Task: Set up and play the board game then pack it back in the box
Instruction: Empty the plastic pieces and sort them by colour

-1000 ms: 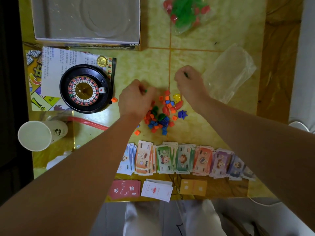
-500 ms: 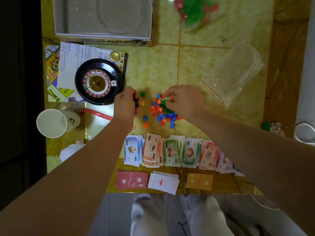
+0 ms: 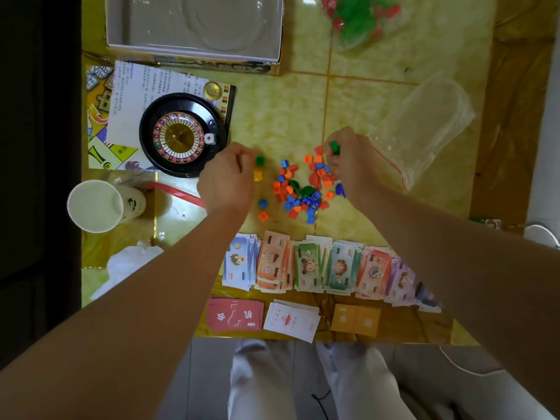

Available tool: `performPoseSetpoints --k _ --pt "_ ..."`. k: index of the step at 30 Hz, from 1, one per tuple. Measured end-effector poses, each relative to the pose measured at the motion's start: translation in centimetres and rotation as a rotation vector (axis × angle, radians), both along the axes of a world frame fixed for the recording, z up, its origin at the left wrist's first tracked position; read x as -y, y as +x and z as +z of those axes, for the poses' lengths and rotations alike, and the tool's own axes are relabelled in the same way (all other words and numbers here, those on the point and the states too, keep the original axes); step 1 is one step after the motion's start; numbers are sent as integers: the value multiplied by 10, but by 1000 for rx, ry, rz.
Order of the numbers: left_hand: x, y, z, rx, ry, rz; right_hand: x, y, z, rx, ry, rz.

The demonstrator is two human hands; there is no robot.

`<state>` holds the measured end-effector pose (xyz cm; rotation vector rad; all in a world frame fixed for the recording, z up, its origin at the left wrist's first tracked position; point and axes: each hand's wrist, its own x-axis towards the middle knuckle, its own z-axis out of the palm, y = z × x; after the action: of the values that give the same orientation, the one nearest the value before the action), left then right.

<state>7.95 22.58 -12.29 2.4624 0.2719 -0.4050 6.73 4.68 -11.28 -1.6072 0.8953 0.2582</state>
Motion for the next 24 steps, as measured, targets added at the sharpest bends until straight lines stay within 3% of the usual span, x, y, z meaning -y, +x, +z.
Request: performPoseSetpoints --k 3,9,15,20,24 --pt "12 7 -6 -14 168 -168 13 0 2 -22 155 -151" --pt "17 12 -17 -60 317 -232 34 -24 -3 -101 84 -50" --pt "18 12 -7 -16 59 -98 45 -44 -4 -182 38 -119" --pt "23 -2 10 -87 -118 -77 55 -69 -22 -395 -173 111" --pt "29 -18 12 -162 -214 -184 44 -67 -30 -409 -264 236"
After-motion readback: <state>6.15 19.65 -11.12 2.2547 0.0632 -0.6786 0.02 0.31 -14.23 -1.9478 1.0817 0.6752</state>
